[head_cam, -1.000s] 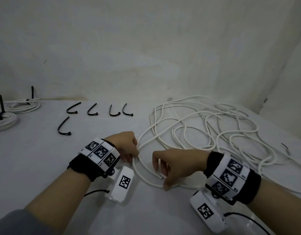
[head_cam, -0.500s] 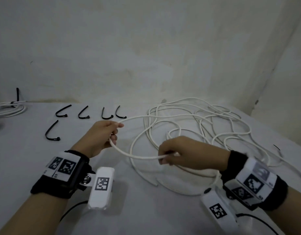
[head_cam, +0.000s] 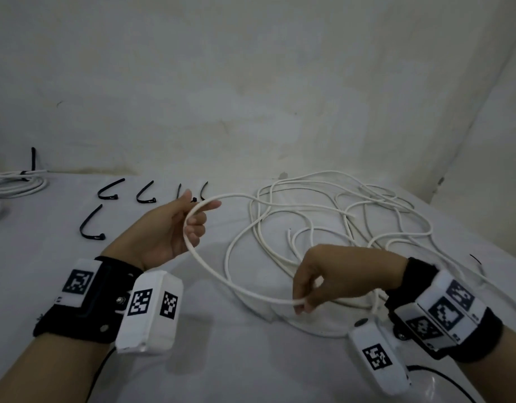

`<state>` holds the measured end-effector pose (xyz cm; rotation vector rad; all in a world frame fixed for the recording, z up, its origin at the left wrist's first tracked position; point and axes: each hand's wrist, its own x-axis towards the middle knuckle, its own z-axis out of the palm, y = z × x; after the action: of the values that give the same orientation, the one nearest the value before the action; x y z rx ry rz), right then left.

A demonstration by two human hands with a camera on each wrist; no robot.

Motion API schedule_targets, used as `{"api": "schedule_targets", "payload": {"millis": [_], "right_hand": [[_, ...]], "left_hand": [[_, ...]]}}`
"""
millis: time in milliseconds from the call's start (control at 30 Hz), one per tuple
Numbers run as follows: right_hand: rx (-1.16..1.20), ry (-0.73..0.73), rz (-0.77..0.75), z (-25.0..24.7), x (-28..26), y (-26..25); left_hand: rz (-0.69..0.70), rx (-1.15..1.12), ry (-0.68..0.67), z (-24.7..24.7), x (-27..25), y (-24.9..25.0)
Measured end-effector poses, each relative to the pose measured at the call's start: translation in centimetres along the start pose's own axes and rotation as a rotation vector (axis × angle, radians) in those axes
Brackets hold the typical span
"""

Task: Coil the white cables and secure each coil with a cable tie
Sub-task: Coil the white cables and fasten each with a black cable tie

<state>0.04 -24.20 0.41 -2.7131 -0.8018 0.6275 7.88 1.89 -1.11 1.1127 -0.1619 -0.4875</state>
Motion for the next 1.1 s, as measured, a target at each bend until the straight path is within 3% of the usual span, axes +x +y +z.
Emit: {"api": "schedule_targets", "payload": {"millis": [67,133,200,267,333,433,500,567,667,800,867,1000,1100], "right_hand": [[0.002,-0.031,0.021,0.6,0.1,0.1],[0.1,0.054,0.01,0.3,0.0,0.6],[0.364,0.281,0.022,-0.8,0.0,1.2],[0.844,0.512,0.082,-2.2,0.4,1.3],[1.234,0.626,0.103,-3.8,0.9,0.5],[1.667,0.718,0.001,-6.1,1.2,-1.3],[1.789,0.822,-0.044,-7.4,1.4,-2.5],[1.715,0.857,-0.025,-8.3,1.6,-3.5],[1.505,0.747,0.054,-8.9,1.5,-4.8],[1.161,0.598,0.136,-8.4,1.2,-5.8],[0.974,0.557,0.147,-7.9,1.0,-6.1],[0.859,0.51,0.117,-7.1,0.5,-6.7],[0.827,0.542,0.051,-7.1,-0.1,-7.1]], "left_hand": [[0.027,0.087,-0.053,0.7,-0.4,-0.3],[0.064,0.212,-0.173,1.2,-0.9,-0.4],[0.054,0.279,-0.372,1.5,-1.3,-0.5],[0.044,0.334,-0.499,2.2,-1.9,-0.7],[0.064,0.371,-0.484,3.1,-2.3,-0.8],[0.107,0.404,-0.422,3.8,-2.5,-1.1],[0.123,0.43,-0.406,3.8,-2.4,-1.2],[0.139,0.473,-0.399,3.6,-2.4,-1.1],[0.227,0.512,-0.346,3.0,-2.4,-0.5],[0.503,0.414,0.127,1.1,-1.3,0.5],[0.621,0.513,0.245,-0.3,-0.8,0.8],[0.736,0.885,0.346,-1.8,-0.9,0.3],[0.762,0.974,0.282,-1.1,-0.8,0.3]]}}
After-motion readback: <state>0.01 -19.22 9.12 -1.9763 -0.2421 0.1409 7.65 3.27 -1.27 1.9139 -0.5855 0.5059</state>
